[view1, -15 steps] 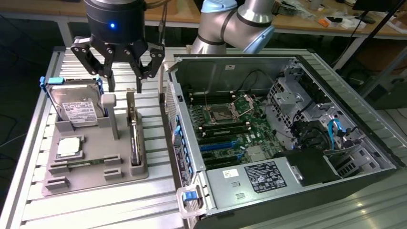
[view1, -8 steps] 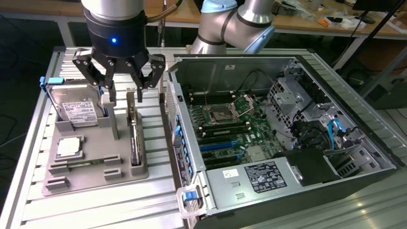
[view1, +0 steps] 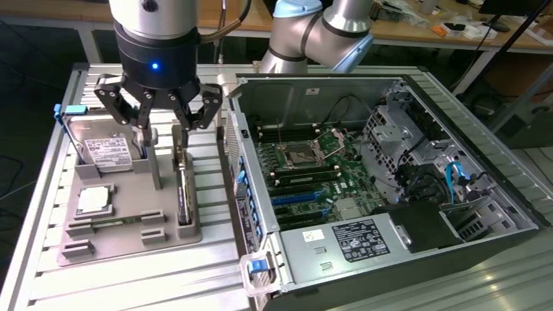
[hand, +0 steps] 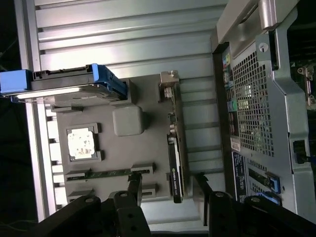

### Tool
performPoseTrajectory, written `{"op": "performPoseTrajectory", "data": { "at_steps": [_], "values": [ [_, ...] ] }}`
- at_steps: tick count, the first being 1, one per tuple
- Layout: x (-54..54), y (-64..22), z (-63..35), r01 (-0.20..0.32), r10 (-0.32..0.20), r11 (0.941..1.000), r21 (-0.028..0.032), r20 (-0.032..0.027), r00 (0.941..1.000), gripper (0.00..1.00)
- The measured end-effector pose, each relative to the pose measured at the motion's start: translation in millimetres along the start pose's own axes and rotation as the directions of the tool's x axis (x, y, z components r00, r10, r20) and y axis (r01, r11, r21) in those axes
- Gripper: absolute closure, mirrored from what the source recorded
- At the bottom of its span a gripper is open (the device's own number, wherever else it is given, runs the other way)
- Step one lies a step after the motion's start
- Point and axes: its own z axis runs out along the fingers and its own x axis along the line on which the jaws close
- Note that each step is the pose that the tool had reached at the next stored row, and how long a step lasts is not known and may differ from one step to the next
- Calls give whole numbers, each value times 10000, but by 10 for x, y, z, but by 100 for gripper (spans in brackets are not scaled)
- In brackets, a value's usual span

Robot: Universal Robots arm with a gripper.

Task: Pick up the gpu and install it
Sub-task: 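Pick up the gpu and move the gpu toward the slot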

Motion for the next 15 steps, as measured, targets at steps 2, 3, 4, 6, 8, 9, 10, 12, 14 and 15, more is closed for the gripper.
{"op": "performPoseTrajectory", "data": {
  "at_steps": [2, 3, 4, 6, 8, 9, 10, 12, 14, 15],
  "values": [
    [1, 0, 1, -1, 1, 10000, 22, -45, 10000, 46],
    [1, 0, 1, -1, 1, 10000, 22, -46, 10000, 46],
    [1, 0, 2, 10, -10, 10000, 22, -47, 10000, 46],
    [-1, 0, 8, 69, -68, 10000, 41, -46, 10000, 46],
    [-1, 1, 13, 104, -104, 9999, 104, 16, 9999, 46],
    [0, 12, 16, 128, -129, 9998, 129, 53, 9999, 46],
    [1, 29, 22, 166, -167, 9997, 151, 90, 9998, 46],
    [4, 53, 38, 335, -338, 9993, 178, 133, 9993, 46],
    [2, 57, 54, 639, -641, 9978, 196, 124, 9979, 46],
    [2, 56, 61, 831, -833, 9963, 207, 113, 9965, 46]
  ]
}}
